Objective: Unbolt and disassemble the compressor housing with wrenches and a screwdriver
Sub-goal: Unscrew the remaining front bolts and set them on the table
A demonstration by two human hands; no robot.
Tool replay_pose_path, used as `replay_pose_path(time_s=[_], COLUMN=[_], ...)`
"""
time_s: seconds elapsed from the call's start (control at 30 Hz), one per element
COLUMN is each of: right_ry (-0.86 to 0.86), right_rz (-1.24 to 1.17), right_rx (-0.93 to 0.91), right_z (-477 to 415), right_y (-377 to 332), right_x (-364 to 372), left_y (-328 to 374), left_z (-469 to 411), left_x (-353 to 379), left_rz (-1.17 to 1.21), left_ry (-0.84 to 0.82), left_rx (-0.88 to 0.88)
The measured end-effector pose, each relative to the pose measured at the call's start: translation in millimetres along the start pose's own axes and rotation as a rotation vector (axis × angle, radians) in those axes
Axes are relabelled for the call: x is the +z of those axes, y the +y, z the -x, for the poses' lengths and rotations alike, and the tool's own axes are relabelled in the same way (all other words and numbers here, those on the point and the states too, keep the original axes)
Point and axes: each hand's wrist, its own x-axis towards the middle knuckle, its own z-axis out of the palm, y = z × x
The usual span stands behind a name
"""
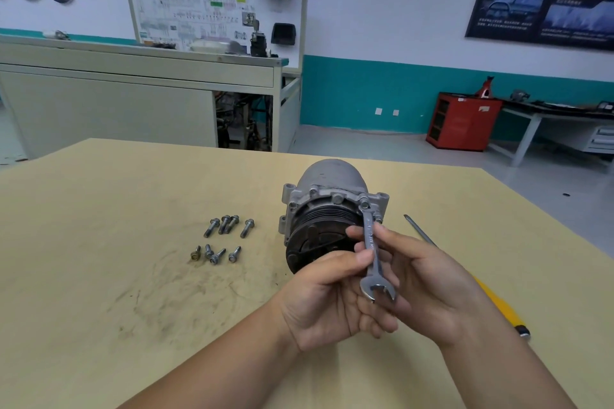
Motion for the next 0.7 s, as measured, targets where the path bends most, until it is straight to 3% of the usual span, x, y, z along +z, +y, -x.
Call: replay_pose_path(time_s=[0.13, 0.37, 0.7], right_ry=[-0.059, 0.015, 0.169], right_rz=[-0.131, -0.233, 0.039], right_rx=[0.021, 0.070, 0.030], right_z=[0.9, -2.5, -0.3], right_y=[5.5, 10.8, 7.5], right_x=[-4.4, 0.1, 0.6], left_y=[3.5, 6.6, 1.7], left_z=[0.5, 0.7, -2.2], left_x=[-1.2, -3.6, -3.4], left_rz=[-0.009, -0.047, -0.078], left_ry=[-0.032, -0.114, -0.151], left_rx=[-0.001, -0.034, -0.120])
